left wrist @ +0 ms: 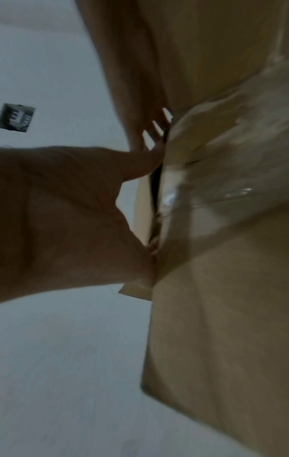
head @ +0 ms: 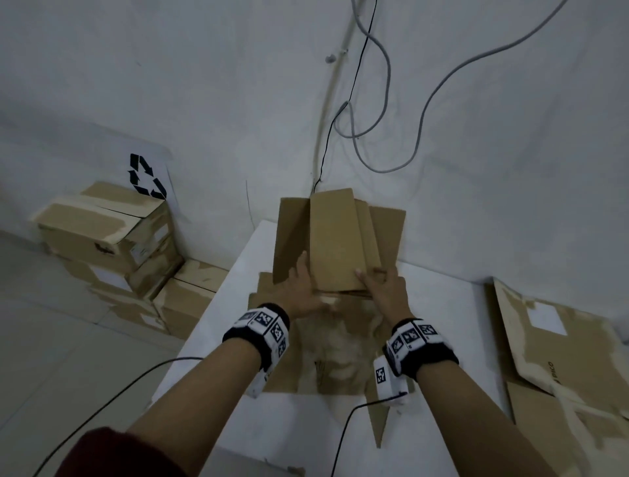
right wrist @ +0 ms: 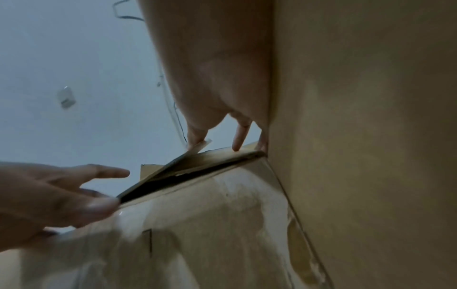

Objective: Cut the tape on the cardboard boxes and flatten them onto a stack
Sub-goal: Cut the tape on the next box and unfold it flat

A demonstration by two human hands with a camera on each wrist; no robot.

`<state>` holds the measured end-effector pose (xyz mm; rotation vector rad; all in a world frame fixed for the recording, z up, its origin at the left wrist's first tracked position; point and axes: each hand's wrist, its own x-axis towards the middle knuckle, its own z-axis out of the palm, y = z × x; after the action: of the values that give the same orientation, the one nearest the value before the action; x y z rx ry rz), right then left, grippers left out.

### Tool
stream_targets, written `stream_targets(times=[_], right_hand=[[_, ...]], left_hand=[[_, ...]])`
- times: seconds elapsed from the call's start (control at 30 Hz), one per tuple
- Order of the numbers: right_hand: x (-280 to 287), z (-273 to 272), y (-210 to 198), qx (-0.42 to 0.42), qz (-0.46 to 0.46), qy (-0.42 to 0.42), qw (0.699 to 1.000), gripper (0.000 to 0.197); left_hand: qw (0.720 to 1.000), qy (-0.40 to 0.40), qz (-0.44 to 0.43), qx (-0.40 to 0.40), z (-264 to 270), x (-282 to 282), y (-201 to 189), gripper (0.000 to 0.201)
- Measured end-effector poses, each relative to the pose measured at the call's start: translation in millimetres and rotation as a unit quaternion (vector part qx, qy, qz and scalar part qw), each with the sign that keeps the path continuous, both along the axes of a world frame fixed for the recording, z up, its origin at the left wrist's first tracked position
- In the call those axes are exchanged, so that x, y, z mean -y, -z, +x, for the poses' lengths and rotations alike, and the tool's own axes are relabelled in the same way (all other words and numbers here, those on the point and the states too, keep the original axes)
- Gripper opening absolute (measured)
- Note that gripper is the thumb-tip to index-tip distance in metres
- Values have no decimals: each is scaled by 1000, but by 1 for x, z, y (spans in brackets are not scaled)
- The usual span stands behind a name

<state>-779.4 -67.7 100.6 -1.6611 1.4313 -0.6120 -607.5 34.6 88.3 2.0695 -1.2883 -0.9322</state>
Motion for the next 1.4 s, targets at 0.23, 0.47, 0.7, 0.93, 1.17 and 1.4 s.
stream_targets(times=[0.23,0.47,0.7,0.93,1.17,1.4], right_hand=[[16,0,18,-200,38,-177,963,124],[5,-9,108,-172,-44,-111,978,66],[-20,-17,177,-67,15,75,995,38],[-46,-28,196,-66,-158,246,954,82],[-76,-13,227,-281,-189,-83,937,56],[-72,-12,230,-338,-154,-98,923,60]], left_hand=[[986,-133,-92,-30,10,9,54,62],[990,-142,1,18,14,14,109,45],[957,-268,93,63,22,10,170,70],[947,-269,-55,168,6,-9,184,86],[947,106,-86,290,-13,-33,220,55],[946,143,-51,287,-4,-29,222,58]])
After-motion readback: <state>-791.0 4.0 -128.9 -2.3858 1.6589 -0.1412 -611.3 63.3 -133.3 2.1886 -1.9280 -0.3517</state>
